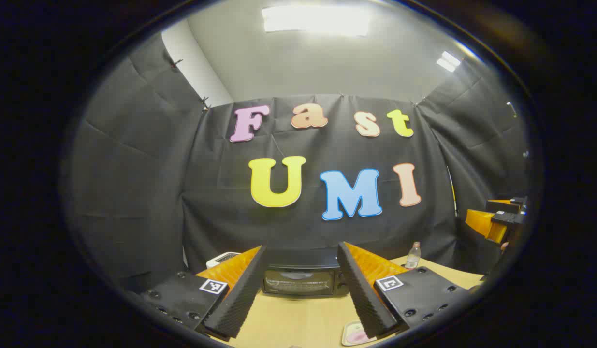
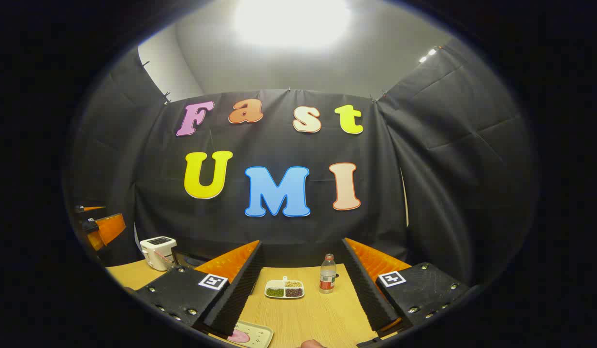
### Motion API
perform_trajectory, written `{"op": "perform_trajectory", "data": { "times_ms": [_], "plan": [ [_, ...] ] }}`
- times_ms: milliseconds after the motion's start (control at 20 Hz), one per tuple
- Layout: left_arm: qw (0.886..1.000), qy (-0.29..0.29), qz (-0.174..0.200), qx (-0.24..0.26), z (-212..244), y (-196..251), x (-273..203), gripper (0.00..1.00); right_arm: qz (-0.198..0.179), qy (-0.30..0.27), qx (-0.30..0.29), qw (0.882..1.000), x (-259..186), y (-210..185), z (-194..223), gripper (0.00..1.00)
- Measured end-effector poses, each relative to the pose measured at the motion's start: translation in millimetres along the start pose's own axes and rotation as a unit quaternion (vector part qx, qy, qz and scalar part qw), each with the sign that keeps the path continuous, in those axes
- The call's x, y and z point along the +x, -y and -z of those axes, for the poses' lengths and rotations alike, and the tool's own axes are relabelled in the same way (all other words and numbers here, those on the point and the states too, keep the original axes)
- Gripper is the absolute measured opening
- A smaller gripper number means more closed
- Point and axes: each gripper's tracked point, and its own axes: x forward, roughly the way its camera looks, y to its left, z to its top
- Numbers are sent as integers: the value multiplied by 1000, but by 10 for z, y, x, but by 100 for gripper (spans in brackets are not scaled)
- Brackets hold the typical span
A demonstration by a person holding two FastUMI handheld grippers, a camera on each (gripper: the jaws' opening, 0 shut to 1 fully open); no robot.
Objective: Open the electric oven with the left hand, put the food in, and close the electric oven.
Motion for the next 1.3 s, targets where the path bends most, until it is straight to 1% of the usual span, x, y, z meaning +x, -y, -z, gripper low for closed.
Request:
{"op": "perform_trajectory", "data": {
  "times_ms": [400,800,900,950,1050,1250,1300],
  "plan": [
    [1000,6,-8,-4,-72,28,-68,100,-10,-2,4,1000,-24,14,1,98],
    [1000,9,-9,-2,-133,179,-59,100,-23,5,6,1000,-13,68,8,98],
    [1000,2,-10,-9,-101,229,-51,92,-31,4,7,999,-15,78,61,98],
    [1000,1,-12,-11,-112,226,-40,96,-40,1,13,999,-13,51,96,98],
    [1000,6,-19,-2,-156,194,4,100,-49,-2,18,999,-8,12,150,98],
    [1000,11,-19,17,-158,144,297,100,-63,1,12,998,28,-53,172,98],
    [1000,10,-17,16,-117,134,392,92,-63,-1,12,998,63,-78,181,98]
  ]
}}
